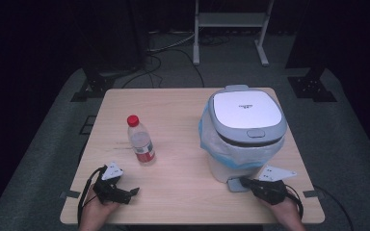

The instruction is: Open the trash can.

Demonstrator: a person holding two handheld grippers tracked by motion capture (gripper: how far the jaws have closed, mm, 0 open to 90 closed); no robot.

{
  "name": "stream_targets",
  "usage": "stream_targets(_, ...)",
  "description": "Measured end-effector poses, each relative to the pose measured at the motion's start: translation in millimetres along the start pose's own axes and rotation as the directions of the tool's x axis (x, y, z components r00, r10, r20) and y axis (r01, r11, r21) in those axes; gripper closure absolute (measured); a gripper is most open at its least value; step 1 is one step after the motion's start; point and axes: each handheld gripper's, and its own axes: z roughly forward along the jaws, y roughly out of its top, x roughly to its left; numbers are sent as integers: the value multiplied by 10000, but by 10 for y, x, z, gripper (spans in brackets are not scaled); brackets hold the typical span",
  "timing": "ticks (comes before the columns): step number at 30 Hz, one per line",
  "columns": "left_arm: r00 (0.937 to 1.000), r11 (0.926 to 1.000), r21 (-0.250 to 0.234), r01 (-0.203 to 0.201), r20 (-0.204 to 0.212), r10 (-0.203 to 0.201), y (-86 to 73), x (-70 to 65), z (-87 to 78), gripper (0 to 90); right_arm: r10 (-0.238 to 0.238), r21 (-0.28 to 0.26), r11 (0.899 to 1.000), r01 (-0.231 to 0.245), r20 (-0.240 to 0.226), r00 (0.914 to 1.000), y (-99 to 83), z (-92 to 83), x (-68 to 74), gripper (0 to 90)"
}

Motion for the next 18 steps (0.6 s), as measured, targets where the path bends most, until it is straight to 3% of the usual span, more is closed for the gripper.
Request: stream_targets(18, 10000, 10000, -9, 3, -7, -3, 0, 0, 1, 0, 119, 283, 9995, -116, -108, 9999, -46, 62, -18, 900)
